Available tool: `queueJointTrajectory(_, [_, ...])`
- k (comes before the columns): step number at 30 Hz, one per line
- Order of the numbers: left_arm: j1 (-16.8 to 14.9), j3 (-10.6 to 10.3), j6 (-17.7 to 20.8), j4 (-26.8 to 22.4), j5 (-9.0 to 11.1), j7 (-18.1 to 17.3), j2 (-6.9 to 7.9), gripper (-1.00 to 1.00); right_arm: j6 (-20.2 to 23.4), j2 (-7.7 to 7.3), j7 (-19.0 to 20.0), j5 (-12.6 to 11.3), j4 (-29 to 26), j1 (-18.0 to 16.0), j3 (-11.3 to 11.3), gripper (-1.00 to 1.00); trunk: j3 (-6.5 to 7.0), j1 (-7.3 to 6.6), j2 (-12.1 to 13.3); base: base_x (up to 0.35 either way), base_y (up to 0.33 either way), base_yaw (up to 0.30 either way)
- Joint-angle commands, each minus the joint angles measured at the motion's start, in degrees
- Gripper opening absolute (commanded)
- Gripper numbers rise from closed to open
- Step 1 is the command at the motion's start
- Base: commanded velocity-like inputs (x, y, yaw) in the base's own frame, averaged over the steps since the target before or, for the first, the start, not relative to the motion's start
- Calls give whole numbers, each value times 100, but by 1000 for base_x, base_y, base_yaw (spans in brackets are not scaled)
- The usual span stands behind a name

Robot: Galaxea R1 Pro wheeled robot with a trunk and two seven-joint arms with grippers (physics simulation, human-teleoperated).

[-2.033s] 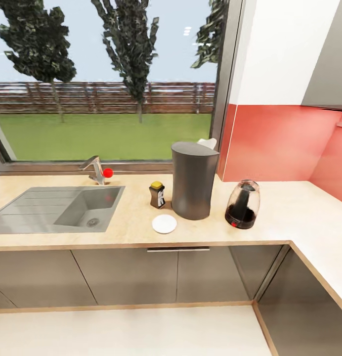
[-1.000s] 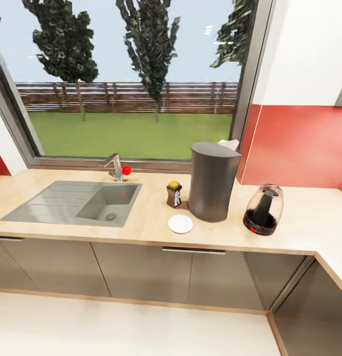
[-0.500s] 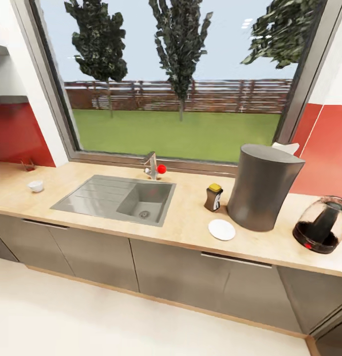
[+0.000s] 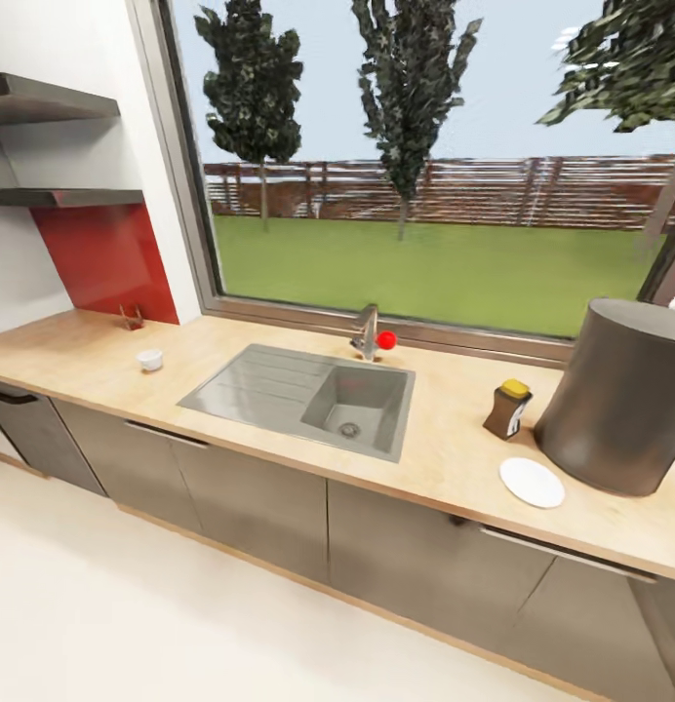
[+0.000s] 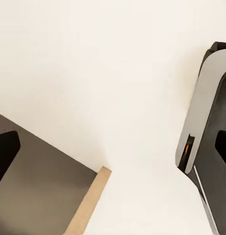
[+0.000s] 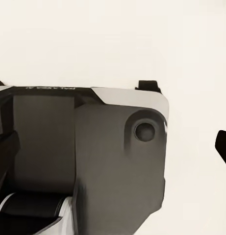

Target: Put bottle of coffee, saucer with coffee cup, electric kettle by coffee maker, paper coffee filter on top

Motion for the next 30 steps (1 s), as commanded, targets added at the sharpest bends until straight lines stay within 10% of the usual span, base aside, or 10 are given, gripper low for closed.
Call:
queueJointTrajectory(1, [-6, 39, 18, -2, -58, 6, -2, 100, 33, -1, 9, -16, -12, -1, 9, 100, -4, 4, -11, 120, 311, 164])
queueJointTrajectory(30, [-6, 76, -14, -2, -49, 4, -2, 100, 33, 0, 9, -16, -12, 34, 9, 100, 238, 4, -11, 184, 288, 78])
